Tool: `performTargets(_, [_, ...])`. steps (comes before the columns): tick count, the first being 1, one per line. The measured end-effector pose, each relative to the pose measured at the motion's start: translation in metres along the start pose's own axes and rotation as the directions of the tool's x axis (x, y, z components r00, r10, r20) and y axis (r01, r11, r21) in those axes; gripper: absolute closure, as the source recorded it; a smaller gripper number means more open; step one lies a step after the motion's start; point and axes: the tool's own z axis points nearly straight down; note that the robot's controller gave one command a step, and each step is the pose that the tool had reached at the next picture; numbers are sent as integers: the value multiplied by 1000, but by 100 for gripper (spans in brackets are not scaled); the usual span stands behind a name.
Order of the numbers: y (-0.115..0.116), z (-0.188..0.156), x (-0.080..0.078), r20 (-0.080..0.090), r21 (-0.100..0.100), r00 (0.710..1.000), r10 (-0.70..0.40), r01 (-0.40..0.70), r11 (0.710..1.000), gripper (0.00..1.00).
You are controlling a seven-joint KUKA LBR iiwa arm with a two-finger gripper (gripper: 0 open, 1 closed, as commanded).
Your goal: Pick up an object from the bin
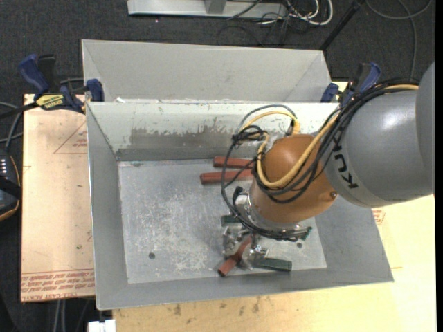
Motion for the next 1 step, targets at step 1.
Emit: performTargets(1, [-5, -131, -6, -5, -14, 999, 54, -54, 998, 100])
